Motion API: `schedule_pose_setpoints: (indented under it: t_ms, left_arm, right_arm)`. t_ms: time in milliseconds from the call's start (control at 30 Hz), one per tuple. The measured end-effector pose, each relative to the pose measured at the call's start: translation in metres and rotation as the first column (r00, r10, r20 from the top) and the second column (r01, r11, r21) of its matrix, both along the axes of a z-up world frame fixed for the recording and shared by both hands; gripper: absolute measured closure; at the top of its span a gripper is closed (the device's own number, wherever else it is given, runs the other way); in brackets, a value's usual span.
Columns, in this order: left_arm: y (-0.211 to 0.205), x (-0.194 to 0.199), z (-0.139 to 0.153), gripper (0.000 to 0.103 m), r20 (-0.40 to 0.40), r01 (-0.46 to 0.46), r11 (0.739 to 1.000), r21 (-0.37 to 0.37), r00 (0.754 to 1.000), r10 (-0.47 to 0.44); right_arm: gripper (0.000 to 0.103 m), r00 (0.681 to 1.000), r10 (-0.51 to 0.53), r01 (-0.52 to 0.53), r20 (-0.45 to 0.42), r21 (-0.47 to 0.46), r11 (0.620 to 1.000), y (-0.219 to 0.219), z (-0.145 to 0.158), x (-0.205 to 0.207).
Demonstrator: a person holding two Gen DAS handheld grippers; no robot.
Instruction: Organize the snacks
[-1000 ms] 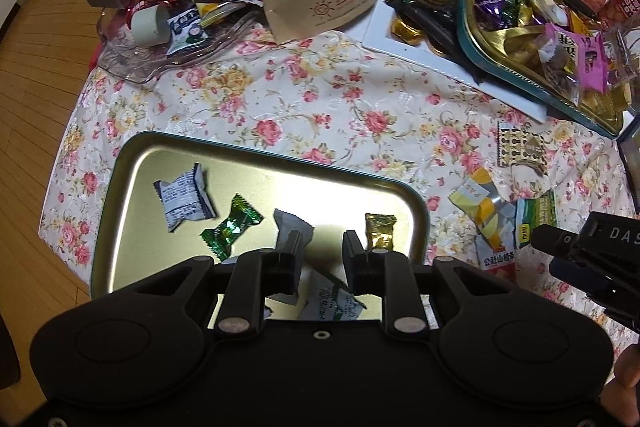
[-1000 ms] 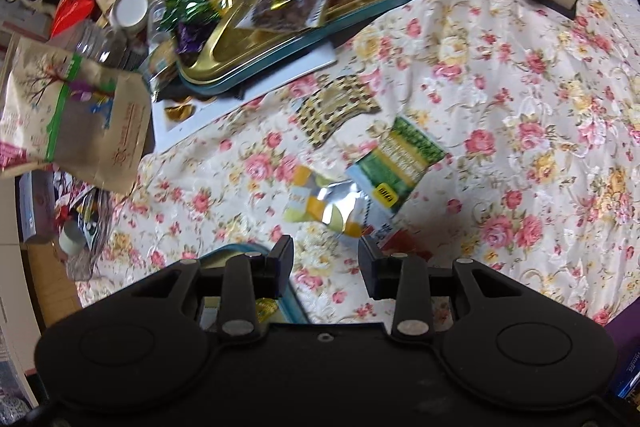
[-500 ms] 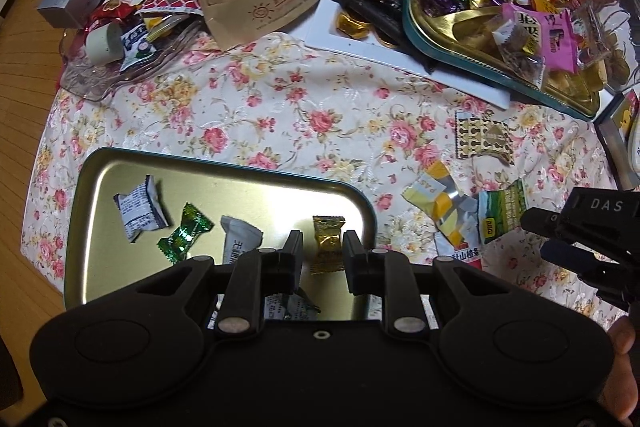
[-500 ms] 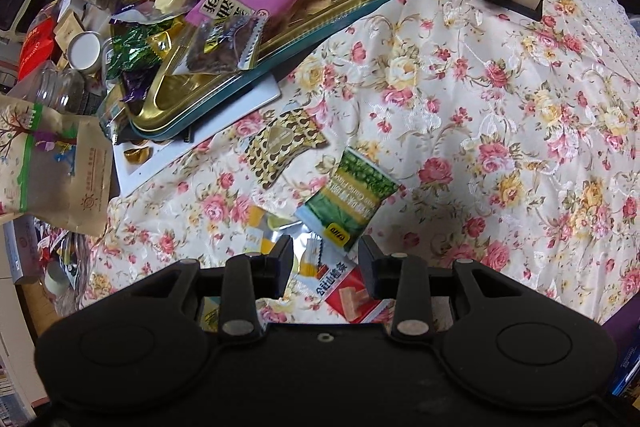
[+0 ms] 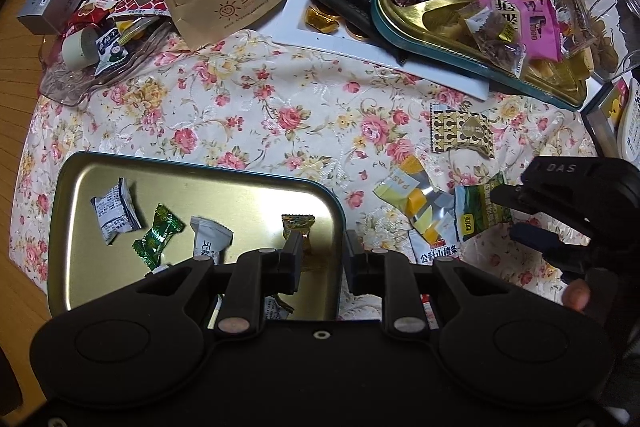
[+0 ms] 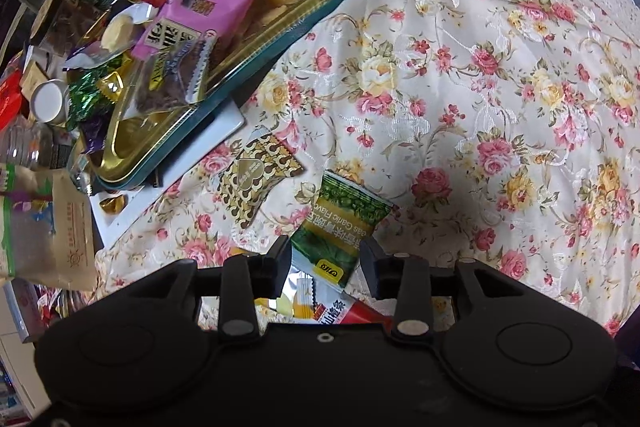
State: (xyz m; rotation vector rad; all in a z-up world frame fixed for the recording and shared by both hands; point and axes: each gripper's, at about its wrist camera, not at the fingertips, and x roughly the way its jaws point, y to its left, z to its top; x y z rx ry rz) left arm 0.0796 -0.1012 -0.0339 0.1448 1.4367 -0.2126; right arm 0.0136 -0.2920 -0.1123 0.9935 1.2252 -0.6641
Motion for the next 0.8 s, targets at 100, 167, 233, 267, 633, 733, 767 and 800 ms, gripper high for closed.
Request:
schedule_pose_setpoints:
  t_ms: [100, 167, 233, 267, 633, 733, 767, 800]
  left_arm:
    - [-0.001, -0.001, 0.001, 0.072, 0.002, 0.006, 1.0, -0.004, 1.0, -0.006]
    - [-0.001, -0.001, 0.001, 0.072, 0.004, 0.009, 1.0, -0.003, 1.0, -0.009]
    - [-0.001, -0.001, 0.0, 0.072, 0.003, 0.008, 1.0, -0.001, 1.0, -0.008]
    - [0.0, -0.001, 0.0, 0.072, 0.001, 0.008, 1.0, -0.001, 1.0, -0.008]
    - [0.002, -0.002, -0.001, 0.072, -0.003, 0.006, 1.0, 0.002, 1.0, -0.006]
    - [0.002, -0.002, -0.003, 0.072, -0.006, 0.006, 1.0, 0.003, 1.0, -0.006]
    - [0.002, -0.002, -0.003, 0.072, -0.007, 0.006, 1.0, 0.004, 1.0, -0.006]
    - [0.002, -0.002, -0.003, 0.072, -0.007, 0.006, 1.0, 0.005, 1.0, -0.006]
  right_arm:
    - [0.061, 0.999, -0.025, 0.025, -0.025, 0.007, 1.0, 0.0, -0.012, 0.002]
    - [0.061, 0.998, -0.045, 0.046, -0.036, 0.015, 0.999, 0.0, -0.02, 0.002]
    - [0.06, 0.997, -0.059, 0.06, -0.042, 0.02, 0.998, 0.0, -0.026, 0.002]
    - [0.06, 0.997, -0.063, 0.064, -0.043, 0.022, 0.998, 0.001, -0.028, 0.003]
    - [0.052, 0.988, -0.155, 0.155, -0.004, 0.073, 0.985, -0.004, -0.04, 0.009]
    - [0.048, 0.982, -0.191, 0.191, 0.0, 0.07, 0.979, -0.008, -0.044, 0.01]
    - [0.047, 0.981, -0.196, 0.196, -0.002, 0.064, 0.978, -0.008, -0.044, 0.011]
    - [0.045, 0.981, -0.196, 0.196, -0.007, 0.063, 0.979, -0.009, -0.045, 0.013]
